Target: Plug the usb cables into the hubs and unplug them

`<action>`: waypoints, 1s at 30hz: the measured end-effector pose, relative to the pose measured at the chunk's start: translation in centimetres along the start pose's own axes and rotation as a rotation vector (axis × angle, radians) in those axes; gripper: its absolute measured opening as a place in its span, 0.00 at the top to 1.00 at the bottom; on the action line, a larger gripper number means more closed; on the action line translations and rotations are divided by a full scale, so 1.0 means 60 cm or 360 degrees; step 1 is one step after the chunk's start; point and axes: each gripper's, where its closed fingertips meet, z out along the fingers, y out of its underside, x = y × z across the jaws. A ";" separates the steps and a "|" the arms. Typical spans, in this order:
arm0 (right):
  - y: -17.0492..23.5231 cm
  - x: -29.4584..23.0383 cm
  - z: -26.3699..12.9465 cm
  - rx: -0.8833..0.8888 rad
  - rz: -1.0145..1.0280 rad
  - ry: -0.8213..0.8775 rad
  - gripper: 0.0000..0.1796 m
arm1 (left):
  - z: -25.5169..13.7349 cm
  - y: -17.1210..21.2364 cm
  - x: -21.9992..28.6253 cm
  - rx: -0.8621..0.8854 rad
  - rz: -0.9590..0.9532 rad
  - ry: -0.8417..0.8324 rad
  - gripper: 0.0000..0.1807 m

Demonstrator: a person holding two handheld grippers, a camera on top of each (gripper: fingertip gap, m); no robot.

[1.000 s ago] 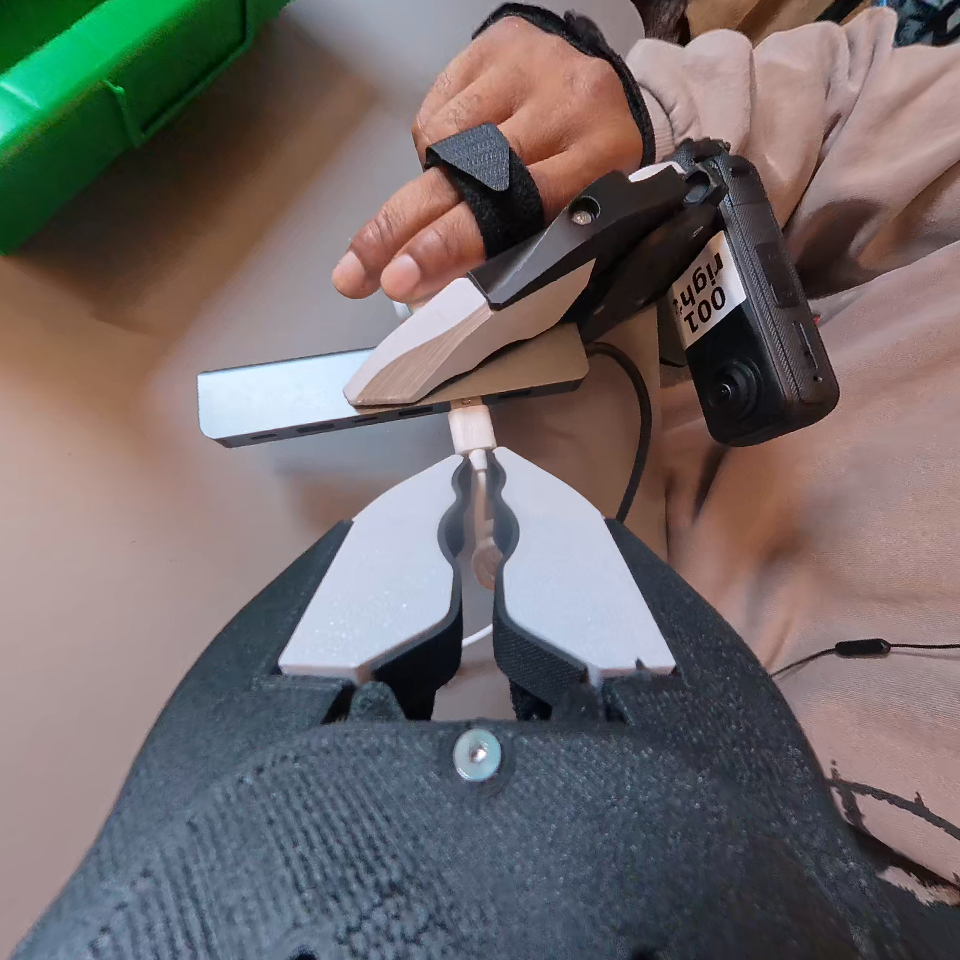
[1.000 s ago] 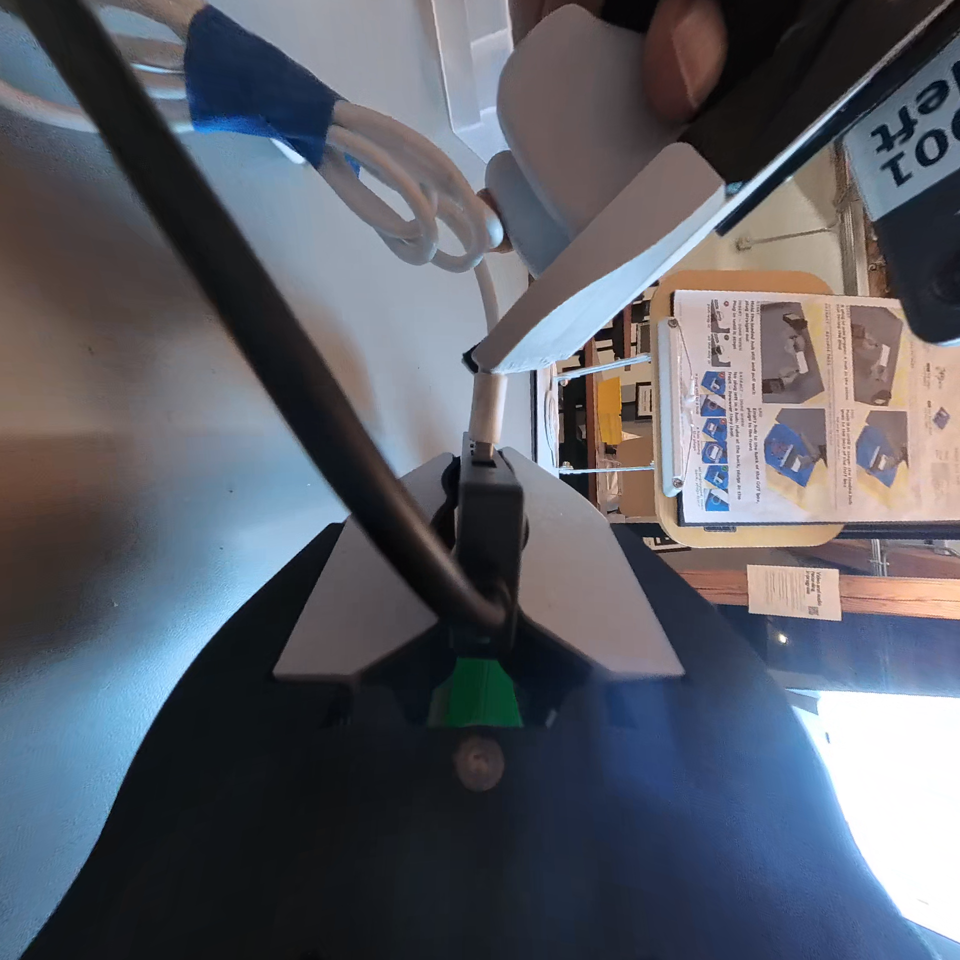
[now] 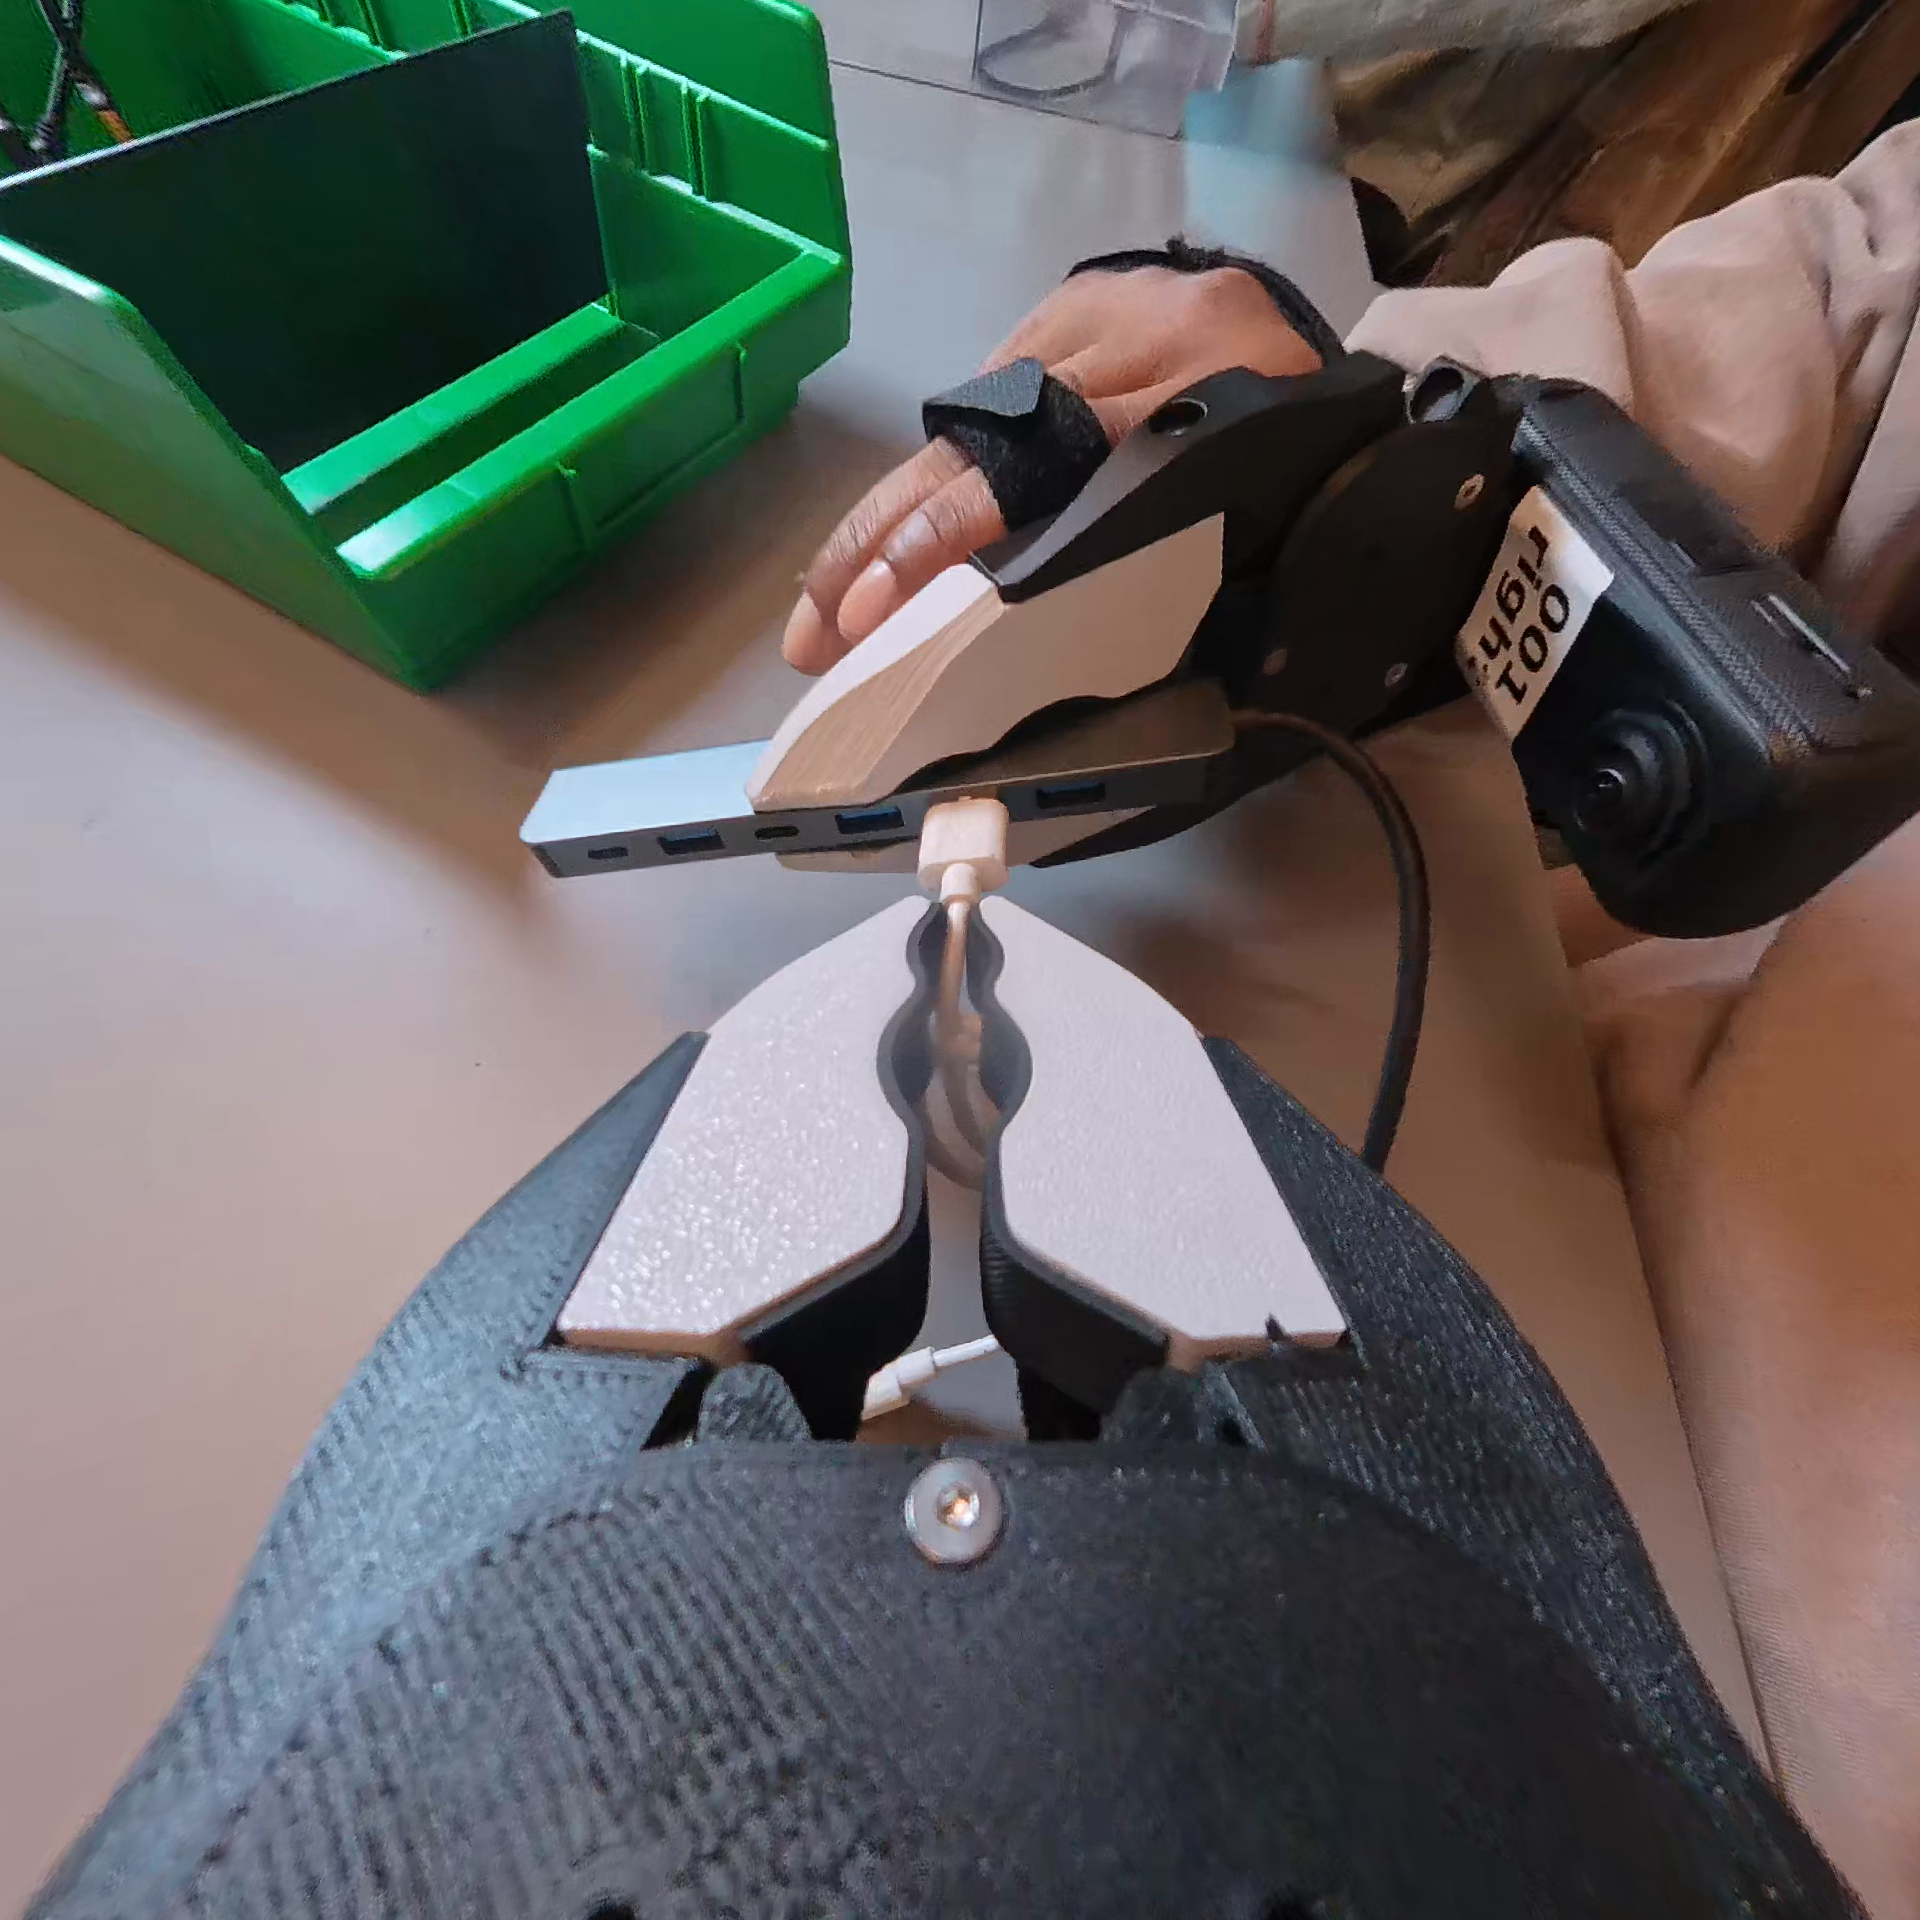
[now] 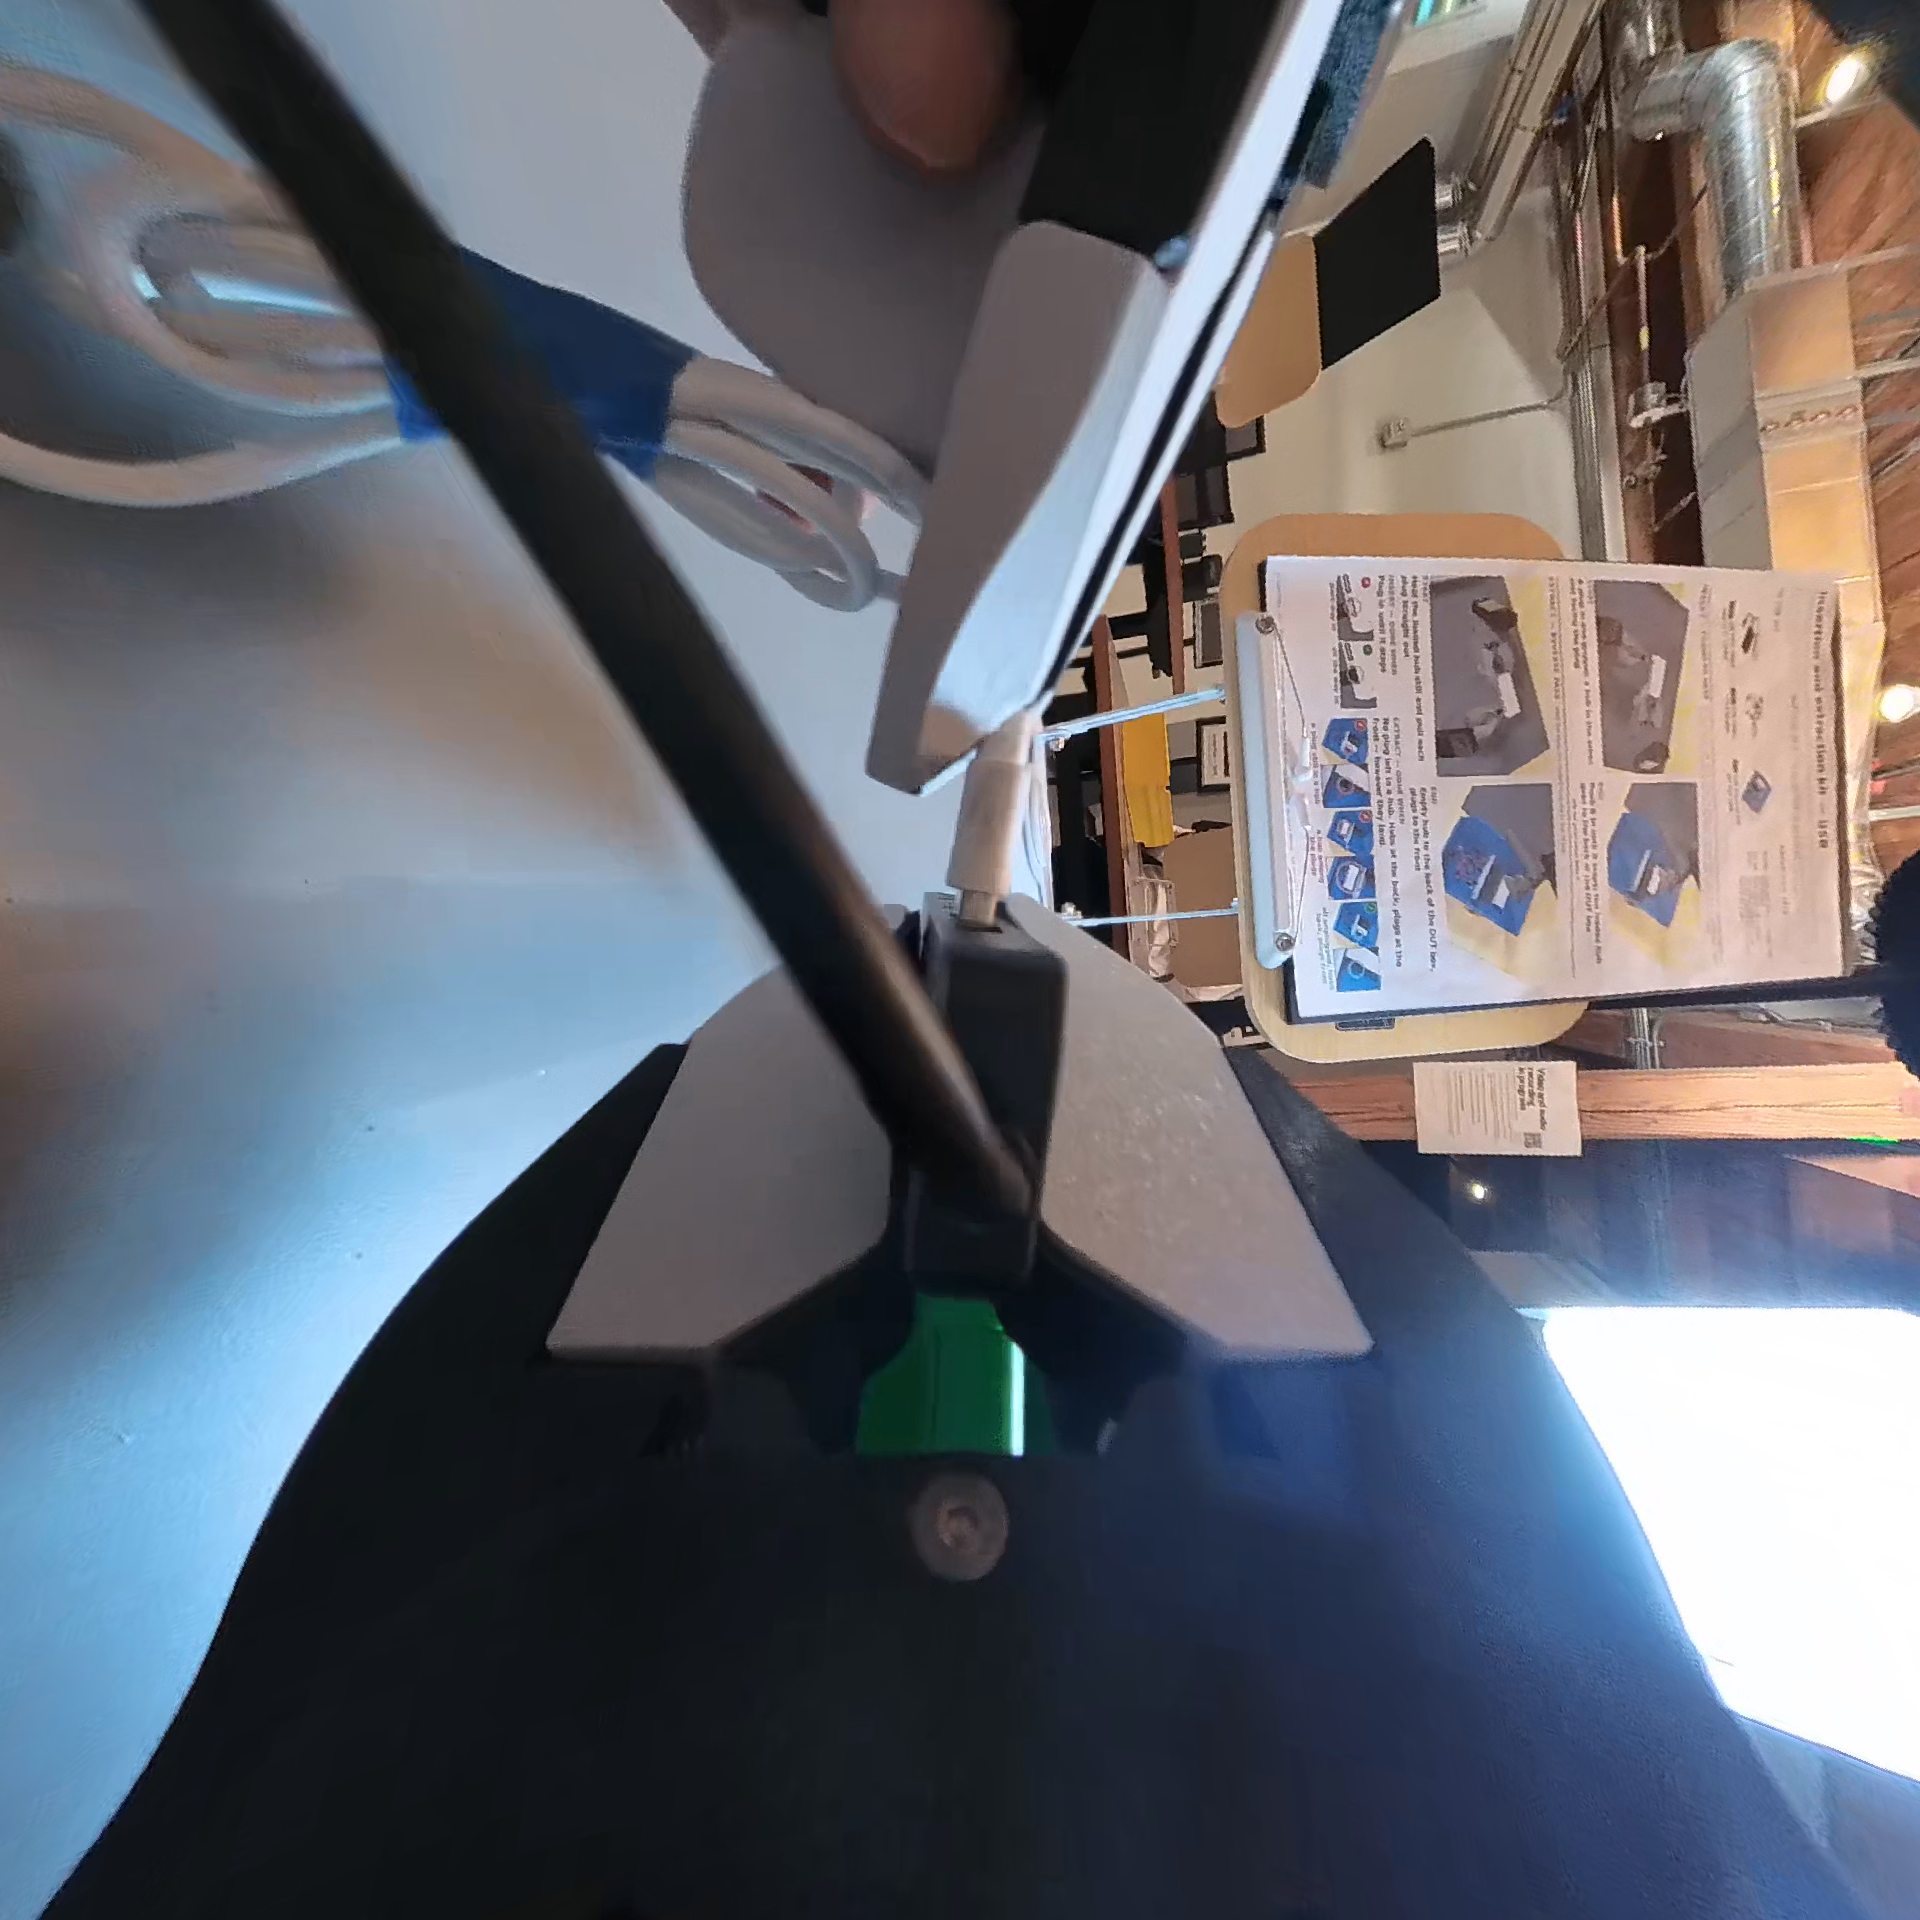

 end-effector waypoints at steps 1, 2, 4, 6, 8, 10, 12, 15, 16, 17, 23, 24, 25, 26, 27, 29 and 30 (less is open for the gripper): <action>-0.001 -0.003 0.002 -0.0012 0.0002 -0.0011 0.94 | -0.001 0.002 -0.002 -0.0013 0.0012 -0.0018 0.98; -0.002 -0.006 0.004 -0.0014 0.0005 -0.0023 0.94 | -0.001 0.004 -0.004 -0.0022 0.0030 -0.0040 0.98; -0.002 -0.008 0.007 0.0000 0.0041 -0.0041 0.93 | -0.002 0.005 -0.006 -0.0019 0.0063 -0.0068 0.98; -0.003 0.001 0.010 0.0023 0.0118 -0.0033 0.94 | -0.008 -0.006 -0.009 0.0035 0.0092 -0.0083 0.98; -0.007 0.019 0.012 0.0090 0.0297 -0.0008 0.94 | -0.021 -0.026 -0.009 0.0135 0.0104 -0.0082 0.97; -0.003 0.035 0.014 0.0129 0.0456 0.0005 0.93 | -0.038 -0.044 -0.016 0.0230 0.0116 -0.0115 0.93; 0.011 0.041 0.014 0.0156 0.0571 0.0008 0.92 | -0.060 -0.057 -0.032 0.0327 0.0131 -0.0191 0.90; 0.029 0.039 0.012 0.0149 0.0682 -0.0041 0.90 | -0.080 -0.054 -0.051 0.0388 0.0086 -0.0258 0.86; 0.030 0.036 0.011 0.0142 0.0668 -0.0071 0.90 | -0.082 -0.048 -0.055 0.0372 0.0076 -0.0269 0.85; 0.028 0.036 0.009 0.0149 0.0652 -0.0076 0.92 | -0.088 -0.043 -0.061 0.0360 0.0086 -0.0303 0.85; 0.024 0.081 -0.015 0.0260 0.0862 0.0024 0.93 | -0.228 -0.062 -0.137 0.0427 0.0119 -0.0698 0.85; 0.031 0.089 -0.019 0.0265 0.0916 0.0042 0.93 | -0.262 -0.063 -0.155 0.0410 0.0107 -0.0770 0.85; 0.038 0.097 -0.022 0.0269 0.0958 0.0064 0.93 | -0.297 -0.062 -0.173 0.0376 0.0105 -0.0847 0.84; 0.045 0.102 -0.025 0.0267 0.0987 0.0079 0.93 | -0.333 -0.058 -0.193 0.0332 0.0108 -0.0937 0.84; 0.053 0.105 -0.026 0.0255 0.1008 0.0089 0.93 | -0.366 -0.051 -0.213 0.0271 0.0106 -0.1018 0.83; 0.065 0.110 -0.028 0.0236 0.1035 0.0107 0.93 | -0.423 -0.027 -0.250 0.0080 0.0075 -0.1136 0.82; 0.068 0.111 -0.028 0.0231 0.1050 0.0108 0.93 | -0.449 -0.012 -0.269 -0.0023 0.0067 -0.1194 0.82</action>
